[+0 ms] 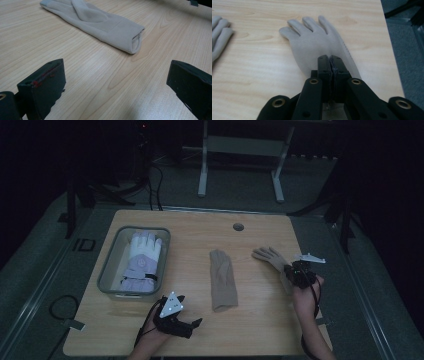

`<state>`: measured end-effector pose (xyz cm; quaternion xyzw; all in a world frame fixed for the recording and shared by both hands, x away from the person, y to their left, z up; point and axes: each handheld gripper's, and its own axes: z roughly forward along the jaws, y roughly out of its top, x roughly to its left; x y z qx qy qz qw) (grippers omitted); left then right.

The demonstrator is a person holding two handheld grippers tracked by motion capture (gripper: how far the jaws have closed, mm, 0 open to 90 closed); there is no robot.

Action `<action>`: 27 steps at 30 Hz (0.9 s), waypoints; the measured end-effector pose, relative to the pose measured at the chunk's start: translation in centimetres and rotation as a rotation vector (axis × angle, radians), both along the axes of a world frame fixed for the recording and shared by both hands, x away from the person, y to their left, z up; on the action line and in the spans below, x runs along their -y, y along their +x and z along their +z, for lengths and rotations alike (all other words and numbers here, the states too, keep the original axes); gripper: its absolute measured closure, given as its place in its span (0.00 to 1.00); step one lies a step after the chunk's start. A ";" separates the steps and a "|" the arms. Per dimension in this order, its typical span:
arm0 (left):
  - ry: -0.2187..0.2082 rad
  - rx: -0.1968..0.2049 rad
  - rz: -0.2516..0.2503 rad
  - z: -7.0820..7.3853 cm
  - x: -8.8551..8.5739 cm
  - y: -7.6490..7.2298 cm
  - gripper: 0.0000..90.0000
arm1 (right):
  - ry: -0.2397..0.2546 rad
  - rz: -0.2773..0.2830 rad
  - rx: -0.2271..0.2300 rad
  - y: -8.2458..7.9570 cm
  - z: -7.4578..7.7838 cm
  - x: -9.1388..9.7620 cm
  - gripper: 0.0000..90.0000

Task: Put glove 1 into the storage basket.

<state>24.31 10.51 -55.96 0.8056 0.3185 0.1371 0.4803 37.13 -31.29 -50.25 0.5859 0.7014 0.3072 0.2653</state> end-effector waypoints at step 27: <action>-0.005 0.003 -0.009 0.0 0.1 0.0 0.03 | -0.070 0.325 0.002 -1.4 -2.5 -0.3 0.65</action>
